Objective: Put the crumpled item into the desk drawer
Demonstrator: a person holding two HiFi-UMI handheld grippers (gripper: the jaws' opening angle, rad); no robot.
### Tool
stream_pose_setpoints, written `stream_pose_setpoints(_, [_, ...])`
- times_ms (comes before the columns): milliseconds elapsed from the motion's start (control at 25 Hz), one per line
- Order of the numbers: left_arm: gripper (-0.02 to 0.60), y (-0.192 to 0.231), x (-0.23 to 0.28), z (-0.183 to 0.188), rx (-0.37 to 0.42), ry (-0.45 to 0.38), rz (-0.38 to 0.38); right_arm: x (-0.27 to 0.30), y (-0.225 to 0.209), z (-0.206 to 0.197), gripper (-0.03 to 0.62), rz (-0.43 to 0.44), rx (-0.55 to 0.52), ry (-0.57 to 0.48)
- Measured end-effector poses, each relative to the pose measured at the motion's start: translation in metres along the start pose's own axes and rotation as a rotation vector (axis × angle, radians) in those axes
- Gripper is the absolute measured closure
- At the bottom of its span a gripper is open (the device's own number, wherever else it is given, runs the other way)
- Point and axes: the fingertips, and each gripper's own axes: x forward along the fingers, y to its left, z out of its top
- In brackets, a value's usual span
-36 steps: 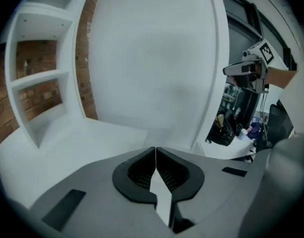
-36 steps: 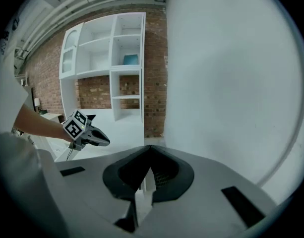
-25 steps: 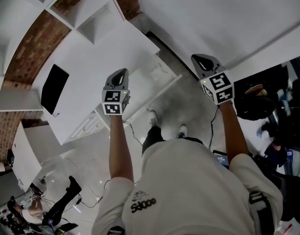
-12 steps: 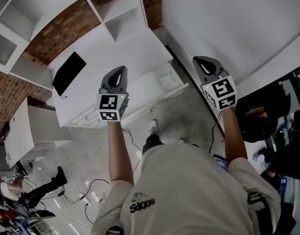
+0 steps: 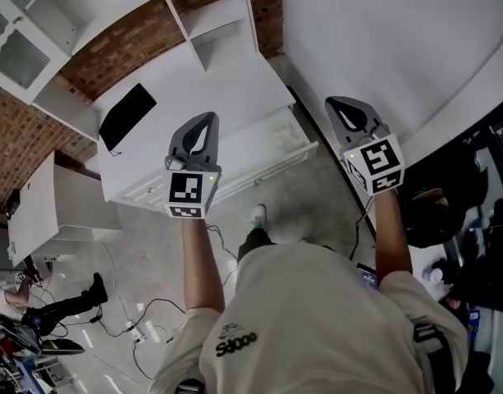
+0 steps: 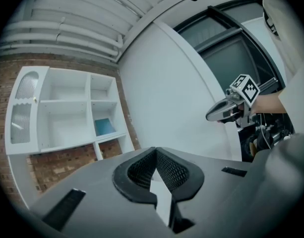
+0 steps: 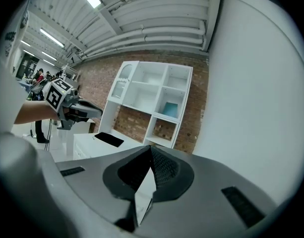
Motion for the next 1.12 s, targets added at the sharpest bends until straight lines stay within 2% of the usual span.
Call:
stream_pose_setpoints(320, [0.563, -0.014, -0.022, 0.030, 0.013, -0.048, -0.009, -0.015, 0.013, 0.012, 0.589, 0.022, -0.014, -0.023])
stream_pose_setpoints(680, [0.563, -0.020, -0.025, 0.044, 0.035, -0.066, -0.017, -0.016, 0.021, 0.011, 0.589, 0.034, -0.055, -0.007])
stream_pose_setpoints(1120, [0.563, -0.024, -0.017, 0.027, 0.007, -0.030, -0.023, -0.013, 0.016, 0.001, 0.589, 0.047, -0.033, 0.006])
